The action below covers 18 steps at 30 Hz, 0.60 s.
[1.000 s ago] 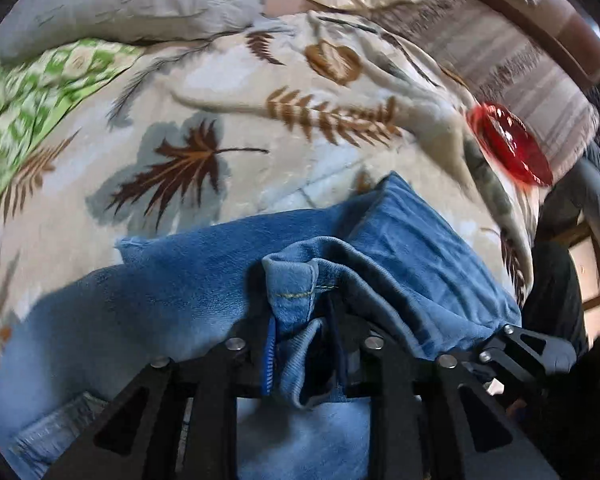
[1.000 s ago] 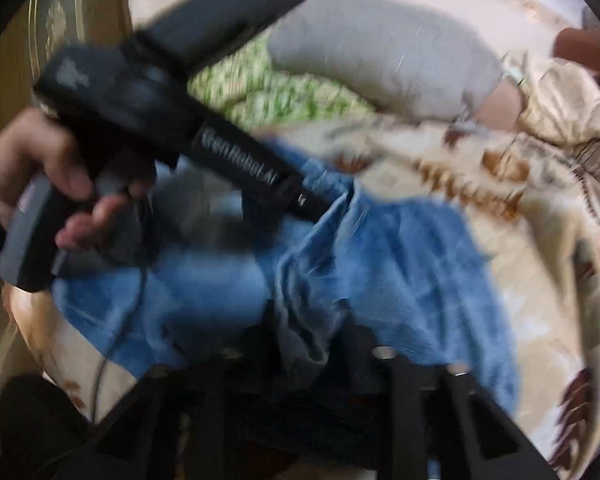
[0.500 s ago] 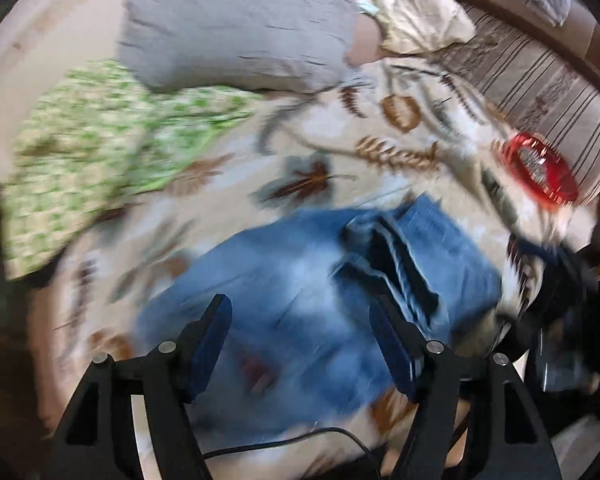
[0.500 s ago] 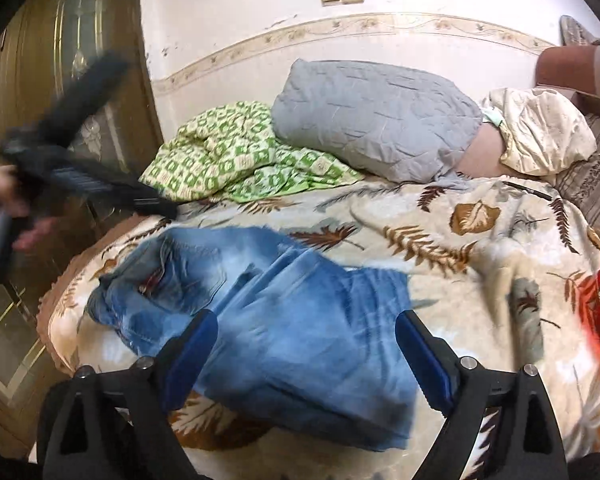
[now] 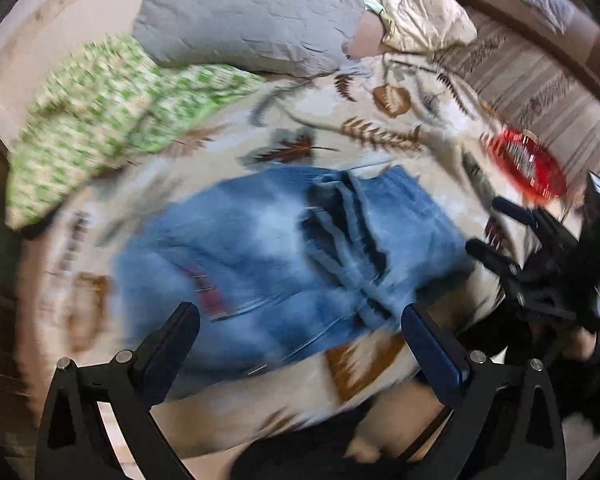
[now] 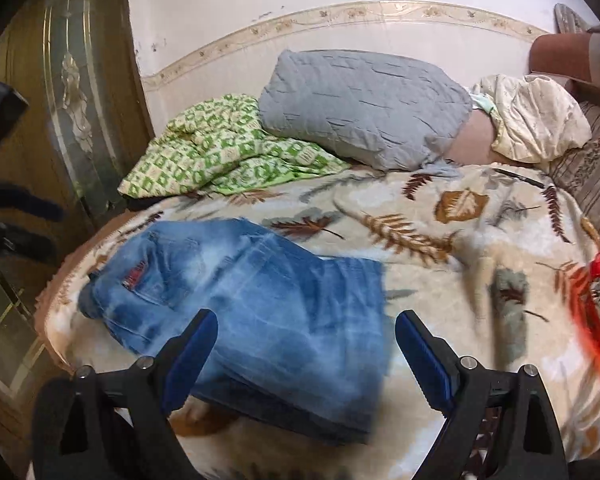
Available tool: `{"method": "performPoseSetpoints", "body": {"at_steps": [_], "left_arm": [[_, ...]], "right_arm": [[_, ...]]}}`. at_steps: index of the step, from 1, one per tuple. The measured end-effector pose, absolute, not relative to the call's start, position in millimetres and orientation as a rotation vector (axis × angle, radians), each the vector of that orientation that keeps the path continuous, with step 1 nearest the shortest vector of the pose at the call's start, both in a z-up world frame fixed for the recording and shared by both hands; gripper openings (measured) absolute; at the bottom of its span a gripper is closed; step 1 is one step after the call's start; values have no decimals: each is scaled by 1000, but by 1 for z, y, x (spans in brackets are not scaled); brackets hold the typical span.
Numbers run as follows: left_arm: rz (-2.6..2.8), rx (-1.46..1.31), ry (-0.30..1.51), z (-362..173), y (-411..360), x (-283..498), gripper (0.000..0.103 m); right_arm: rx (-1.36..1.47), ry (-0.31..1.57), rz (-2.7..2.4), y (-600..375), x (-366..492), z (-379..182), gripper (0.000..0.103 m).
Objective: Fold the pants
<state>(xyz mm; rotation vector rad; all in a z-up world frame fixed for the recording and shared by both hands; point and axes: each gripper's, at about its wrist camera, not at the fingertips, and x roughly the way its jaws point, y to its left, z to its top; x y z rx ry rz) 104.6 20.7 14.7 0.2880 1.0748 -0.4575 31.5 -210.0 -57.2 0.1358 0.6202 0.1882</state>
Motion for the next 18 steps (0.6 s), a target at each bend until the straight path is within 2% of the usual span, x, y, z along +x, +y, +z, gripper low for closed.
{"method": "performPoseSetpoints", "body": {"at_steps": [3, 7, 10, 11, 12, 13, 15, 18], "left_arm": [[-470, 174, 1095, -24, -1, 117, 101], [-475, 19, 1216, -74, -23, 135, 101], [-450, 15, 1215, -93, -37, 145, 100], [-449, 0, 1215, -97, -39, 149, 97], [-446, -12, 1215, -100, -40, 153, 68], [-421, 7, 1220, -102, -42, 158, 31], [-415, 1, 1223, -102, -40, 162, 24], [-464, 25, 1215, -98, -38, 157, 22]], "right_arm": [[113, 651, 169, -227, 33, -64, 92], [122, 699, 175, -252, 39, -72, 92], [122, 715, 186, -266, 47, -76, 92], [123, 721, 192, -268, 51, -77, 92], [124, 728, 196, -271, 55, -78, 92], [125, 735, 208, -273, 60, -80, 92], [128, 751, 226, -273, 69, -83, 92], [138, 784, 265, -271, 87, -88, 92]]}}
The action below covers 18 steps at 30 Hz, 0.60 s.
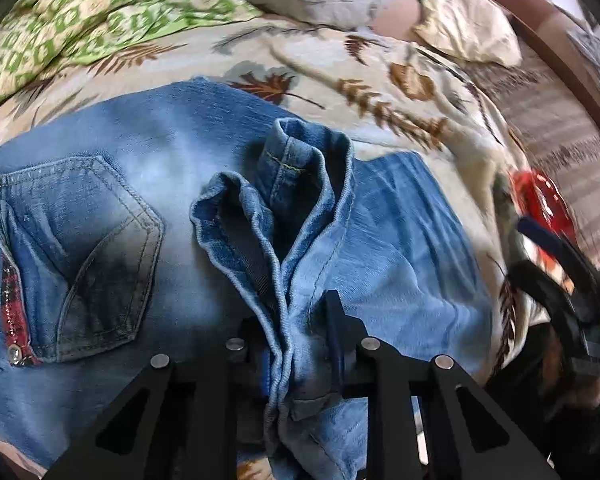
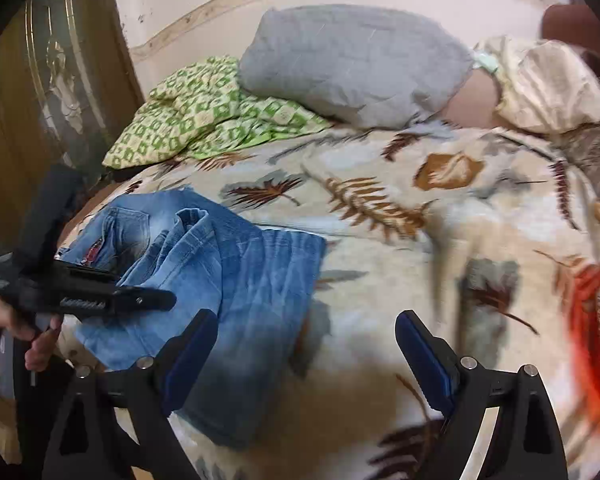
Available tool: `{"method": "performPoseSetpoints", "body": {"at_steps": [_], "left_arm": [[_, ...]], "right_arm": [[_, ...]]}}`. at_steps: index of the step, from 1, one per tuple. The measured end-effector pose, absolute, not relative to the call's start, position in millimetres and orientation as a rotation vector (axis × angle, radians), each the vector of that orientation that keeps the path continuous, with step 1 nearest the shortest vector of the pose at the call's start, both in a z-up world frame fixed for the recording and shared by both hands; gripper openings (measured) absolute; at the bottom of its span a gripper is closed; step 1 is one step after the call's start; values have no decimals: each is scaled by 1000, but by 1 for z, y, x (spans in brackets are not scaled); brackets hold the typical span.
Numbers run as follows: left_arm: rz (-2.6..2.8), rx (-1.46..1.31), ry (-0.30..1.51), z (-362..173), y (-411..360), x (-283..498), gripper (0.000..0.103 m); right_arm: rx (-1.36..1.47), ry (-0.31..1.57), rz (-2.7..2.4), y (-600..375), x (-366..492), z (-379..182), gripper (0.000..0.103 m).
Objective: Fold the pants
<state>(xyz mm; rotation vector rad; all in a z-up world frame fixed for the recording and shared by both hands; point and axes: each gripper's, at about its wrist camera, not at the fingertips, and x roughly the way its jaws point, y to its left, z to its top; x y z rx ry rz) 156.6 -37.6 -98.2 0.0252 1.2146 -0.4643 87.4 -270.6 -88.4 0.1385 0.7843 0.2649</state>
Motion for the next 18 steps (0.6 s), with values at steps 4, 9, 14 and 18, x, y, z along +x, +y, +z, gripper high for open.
{"method": "performPoseSetpoints", "body": {"at_steps": [4, 9, 14, 18], "left_arm": [[-497, 5, 1205, -102, -19, 147, 22], [-521, -54, 1176, -110, -6, 143, 23], [-541, -27, 1100, -101, -8, 133, 22], [-606, 0, 1014, -72, -19, 125, 20]], "right_arm": [[159, 829, 327, -261, 121, -97, 92], [300, 990, 455, -246, 177, -128, 84], [291, 977, 527, -226, 184, -141, 30], [262, 909, 531, -232, 168, -120, 14]]}}
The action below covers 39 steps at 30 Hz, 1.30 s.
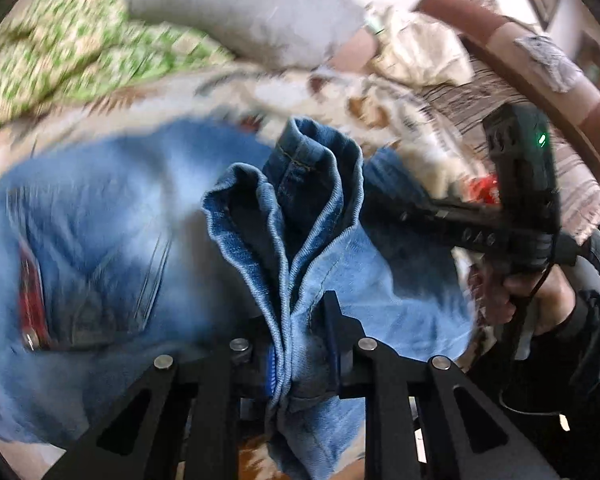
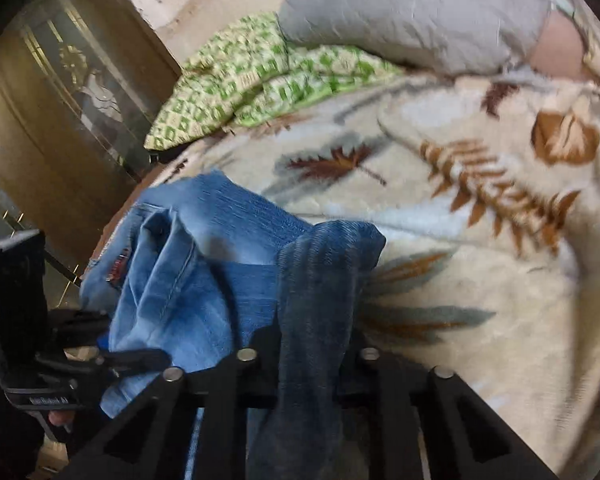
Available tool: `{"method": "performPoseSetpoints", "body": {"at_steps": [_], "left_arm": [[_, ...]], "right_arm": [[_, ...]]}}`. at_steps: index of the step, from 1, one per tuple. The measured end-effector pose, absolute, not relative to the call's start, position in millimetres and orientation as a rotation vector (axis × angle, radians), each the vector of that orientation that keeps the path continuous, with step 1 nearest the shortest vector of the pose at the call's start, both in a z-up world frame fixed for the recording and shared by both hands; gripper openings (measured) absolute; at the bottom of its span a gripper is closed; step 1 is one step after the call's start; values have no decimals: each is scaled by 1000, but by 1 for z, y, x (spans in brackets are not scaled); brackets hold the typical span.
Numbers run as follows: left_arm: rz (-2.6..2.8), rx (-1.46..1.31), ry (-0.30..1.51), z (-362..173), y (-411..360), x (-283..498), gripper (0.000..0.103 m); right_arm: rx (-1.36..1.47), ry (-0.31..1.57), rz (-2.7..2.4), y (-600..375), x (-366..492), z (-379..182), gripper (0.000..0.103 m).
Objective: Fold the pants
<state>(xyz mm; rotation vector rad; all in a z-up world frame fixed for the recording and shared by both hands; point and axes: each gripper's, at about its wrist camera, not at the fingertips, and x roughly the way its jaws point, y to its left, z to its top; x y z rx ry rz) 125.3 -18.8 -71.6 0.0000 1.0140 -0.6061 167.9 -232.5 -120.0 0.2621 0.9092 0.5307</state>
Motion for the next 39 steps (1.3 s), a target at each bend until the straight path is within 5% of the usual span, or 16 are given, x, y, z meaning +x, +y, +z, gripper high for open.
{"method": "performPoseSetpoints", "body": {"at_steps": [6, 13, 17, 18, 20, 21, 27, 39], "left_arm": [[-697, 17, 957, -48, -61, 147, 20], [-614, 41, 1148, -119, -81, 176, 28], [-577, 106, 1143, -111, -75, 169, 41], [-568, 117, 1132, -108, -73, 167, 51], [-527, 105, 1111, -97, -67, 164, 74], [-509, 87, 1094, -91, -61, 162, 84], [-553, -45, 1069, -65, -67, 183, 85], [-454, 90, 1199, -120, -136, 213, 84]], "right_arm": [[309, 808, 422, -276, 142, -88, 12], [326, 924, 271, -304, 162, -129, 14], [377, 937, 251, -310, 164, -141, 32], [381, 943, 235, -313, 165, -140, 51], [372, 930, 209, -316, 163, -130, 73], [377, 893, 216, -321, 155, -121, 75], [342, 833, 241, -322, 102, -95, 82], [345, 931, 170, -293, 63, -137, 82]]}}
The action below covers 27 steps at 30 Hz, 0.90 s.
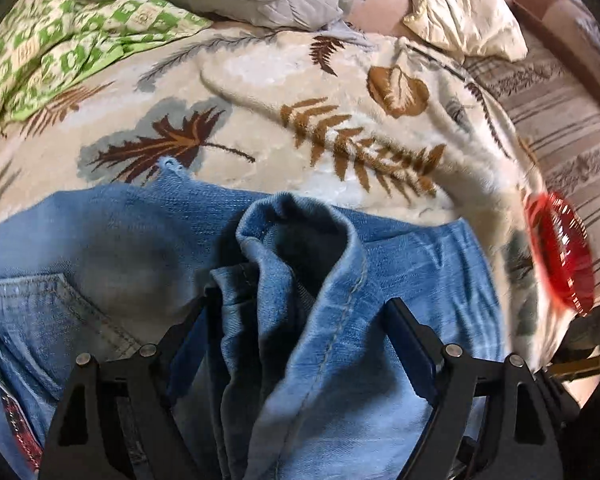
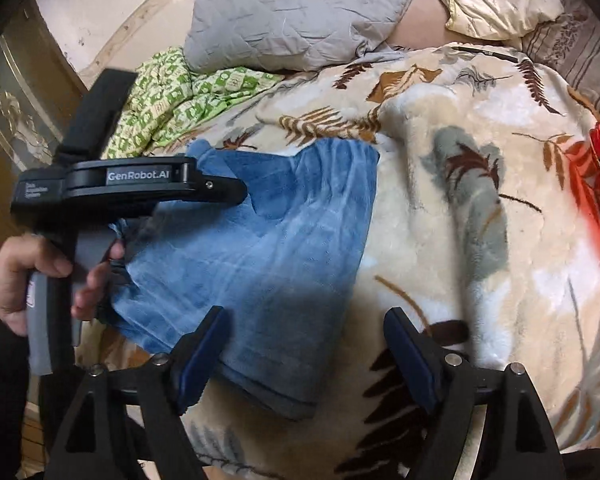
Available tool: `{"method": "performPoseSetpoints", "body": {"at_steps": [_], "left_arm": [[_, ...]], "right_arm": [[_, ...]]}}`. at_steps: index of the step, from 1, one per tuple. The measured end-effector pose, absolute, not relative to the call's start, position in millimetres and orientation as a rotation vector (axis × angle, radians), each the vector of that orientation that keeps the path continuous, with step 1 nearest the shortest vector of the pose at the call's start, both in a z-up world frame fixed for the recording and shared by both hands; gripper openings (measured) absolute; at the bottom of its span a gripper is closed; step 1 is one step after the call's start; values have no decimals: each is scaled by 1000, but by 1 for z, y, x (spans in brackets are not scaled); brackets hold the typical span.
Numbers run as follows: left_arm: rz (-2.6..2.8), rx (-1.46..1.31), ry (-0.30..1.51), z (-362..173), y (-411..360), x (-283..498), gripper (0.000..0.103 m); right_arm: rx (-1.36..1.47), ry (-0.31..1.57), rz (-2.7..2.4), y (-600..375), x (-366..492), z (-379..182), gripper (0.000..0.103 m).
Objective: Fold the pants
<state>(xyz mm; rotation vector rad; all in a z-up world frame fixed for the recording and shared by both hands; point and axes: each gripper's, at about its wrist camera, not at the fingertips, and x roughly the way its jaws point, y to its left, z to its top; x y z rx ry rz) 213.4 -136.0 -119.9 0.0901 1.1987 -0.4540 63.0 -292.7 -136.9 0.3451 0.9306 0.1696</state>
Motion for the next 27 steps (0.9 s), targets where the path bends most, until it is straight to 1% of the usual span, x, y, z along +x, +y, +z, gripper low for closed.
{"method": "performPoseSetpoints", "body": {"at_steps": [1, 2, 3, 4, 6, 7, 10, 12, 15, 18, 20, 21, 22, 23, 24, 27], "left_arm": [[-449, 113, 1197, -120, -137, 212, 75], [-455, 144, 1198, -119, -139, 211, 68], [-476, 159, 1201, -118, -140, 212, 45], [-511, 157, 1215, -115, -141, 211, 20], [-532, 167, 1191, -105, -142, 208, 15], [-567, 171, 1136, -95, -143, 203, 13], [-619, 121, 1027, -76, -137, 196, 13], [-564, 135, 1075, -88, -133, 204, 13], [-498, 139, 1215, -125, -125, 221, 14], [-510, 113, 1199, -123, -120, 219, 18], [-513, 158, 1167, -114, -120, 211, 33], [-521, 153, 1159, -109, -117, 206, 45], [-509, 146, 1162, -103, -113, 201, 71], [-482, 136, 1156, -97, -106, 196, 81], [-473, 126, 1135, -90, -99, 188, 87], [-504, 120, 1132, -79, -84, 163, 87]], "right_arm": [[340, 924, 168, -291, 63, -138, 81], [319, 913, 168, -288, 61, -139, 77], [280, 911, 161, -285, 61, -140, 74], [248, 912, 153, -282, 60, -141, 73], [220, 906, 144, -279, 59, -142, 73], [221, 906, 141, -278, 60, -142, 73], [234, 903, 138, -281, 60, -143, 73], [233, 901, 137, -281, 59, -144, 72], [222, 902, 134, -280, 59, -145, 73], [227, 901, 131, -280, 58, -146, 73], [222, 899, 130, -279, 58, -145, 73], [223, 898, 130, -279, 58, -146, 73], [224, 895, 131, -279, 58, -145, 73], [229, 891, 134, -280, 57, -145, 74], [245, 886, 141, -282, 56, -145, 75], [293, 880, 162, -290, 56, -145, 75]]}}
